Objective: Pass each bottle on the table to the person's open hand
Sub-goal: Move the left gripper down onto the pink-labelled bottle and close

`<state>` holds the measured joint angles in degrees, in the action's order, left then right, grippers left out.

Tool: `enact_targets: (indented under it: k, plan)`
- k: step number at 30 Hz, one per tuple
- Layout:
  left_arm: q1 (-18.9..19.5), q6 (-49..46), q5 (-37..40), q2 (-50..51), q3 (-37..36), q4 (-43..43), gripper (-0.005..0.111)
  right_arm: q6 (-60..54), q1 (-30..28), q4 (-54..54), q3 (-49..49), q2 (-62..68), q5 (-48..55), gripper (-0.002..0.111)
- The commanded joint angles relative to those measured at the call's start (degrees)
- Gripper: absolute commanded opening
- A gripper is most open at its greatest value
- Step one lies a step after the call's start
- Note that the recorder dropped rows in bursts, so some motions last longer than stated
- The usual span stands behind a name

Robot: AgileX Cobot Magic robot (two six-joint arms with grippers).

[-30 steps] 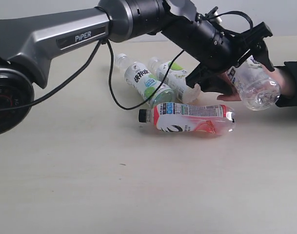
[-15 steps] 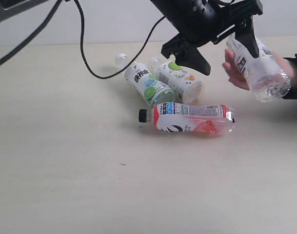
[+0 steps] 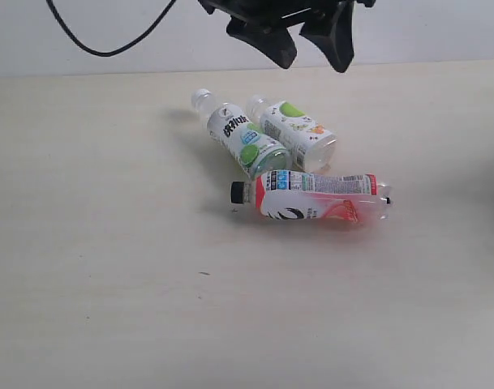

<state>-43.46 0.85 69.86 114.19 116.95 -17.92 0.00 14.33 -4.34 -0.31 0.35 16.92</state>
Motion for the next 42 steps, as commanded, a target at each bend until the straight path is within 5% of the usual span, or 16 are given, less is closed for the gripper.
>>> enact_targets:
  k: [1,5,14,24,32,42]
  plan:
    - [0.1,-3.9,0.1,-4.8,-6.2,0.8,0.032,0.0,-0.2,-0.1,0.3,-0.3,-0.7,0.000]
    - [0.1,-5.8,0.1,-8.9,-12.5,2.0,0.001,0.0,-0.2,-0.1,0.3,-0.3,-0.7,0.000]
    - [0.1,-16.0,-5.7,-15.3,-25.6,3.7,0.000,0.0,-0.2,-0.1,0.3,-0.3,-0.7,0.000]
    - [0.1,-30.8,-9.3,-15.6,-30.1,4.3,0.000,0.0,-0.2,-0.1,0.3,-0.3,-0.6,0.000]
    - [0.1,-30.4,-15.5,-17.9,-32.8,9.0,0.000,0.0,-0.2,-0.1,0.3,-0.3,-0.6,0.000]
    - [0.1,-22.8,-28.5,-33.5,-44.5,21.7,0.000,0.0,-0.2,-0.1,0.3,-0.3,-0.6,0.000]
